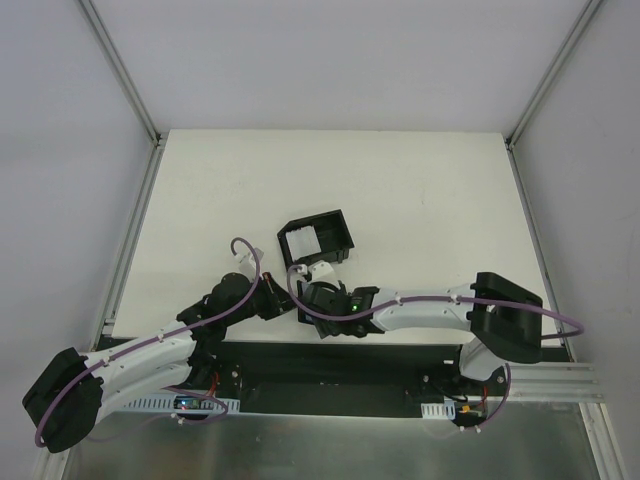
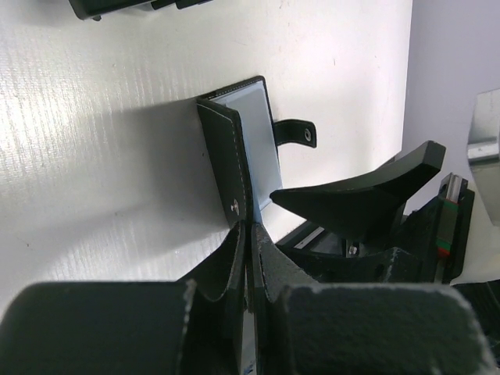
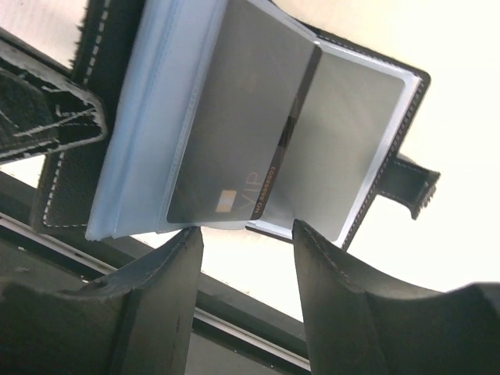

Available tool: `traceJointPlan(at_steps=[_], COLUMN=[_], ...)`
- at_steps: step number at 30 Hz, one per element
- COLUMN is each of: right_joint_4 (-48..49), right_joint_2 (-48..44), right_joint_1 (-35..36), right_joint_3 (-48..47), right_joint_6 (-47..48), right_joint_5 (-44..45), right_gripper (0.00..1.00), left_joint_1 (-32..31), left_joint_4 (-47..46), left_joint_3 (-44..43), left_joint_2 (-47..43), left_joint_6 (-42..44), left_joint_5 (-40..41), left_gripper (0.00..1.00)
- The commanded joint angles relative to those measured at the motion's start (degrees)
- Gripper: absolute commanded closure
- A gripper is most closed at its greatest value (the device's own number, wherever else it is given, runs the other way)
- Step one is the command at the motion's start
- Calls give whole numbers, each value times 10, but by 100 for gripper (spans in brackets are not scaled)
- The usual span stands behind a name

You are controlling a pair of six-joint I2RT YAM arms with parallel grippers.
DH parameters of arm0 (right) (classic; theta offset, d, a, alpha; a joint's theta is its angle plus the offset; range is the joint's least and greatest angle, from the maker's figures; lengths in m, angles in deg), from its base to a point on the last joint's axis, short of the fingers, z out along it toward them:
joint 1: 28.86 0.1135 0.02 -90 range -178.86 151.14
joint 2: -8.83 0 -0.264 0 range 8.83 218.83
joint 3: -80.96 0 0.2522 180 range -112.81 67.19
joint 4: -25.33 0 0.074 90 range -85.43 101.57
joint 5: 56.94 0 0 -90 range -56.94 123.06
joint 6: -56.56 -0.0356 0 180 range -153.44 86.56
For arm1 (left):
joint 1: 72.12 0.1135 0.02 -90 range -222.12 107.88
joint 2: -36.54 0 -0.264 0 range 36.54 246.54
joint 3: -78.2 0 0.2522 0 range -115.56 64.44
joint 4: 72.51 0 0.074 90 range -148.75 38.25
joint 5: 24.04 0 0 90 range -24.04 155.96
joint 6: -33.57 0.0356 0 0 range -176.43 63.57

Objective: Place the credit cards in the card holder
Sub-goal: Turn over the card slot in the card holder.

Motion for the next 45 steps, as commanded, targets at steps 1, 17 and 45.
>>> traceJointPlan(at_steps=[1, 17, 45], right_joint_4=[7, 4, -16], right_joint_2=[-45, -60, -116], right_joint_1=[-4, -15, -48], right_joint_3=[18, 31, 67], right_joint_6=[-23, -31, -94], right_joint_5=[46, 46, 69], right_gripper=[48, 49, 51], left_joint_1=[3, 3, 3], left_joint_4=[-11, -7, 30], left_joint_3=[-20, -15, 23], left_joint_2=[-5, -1, -24], left_joint_6=[-4, -7, -30], left_joint_5=[1, 2, 27], left_gripper=[100, 100, 100])
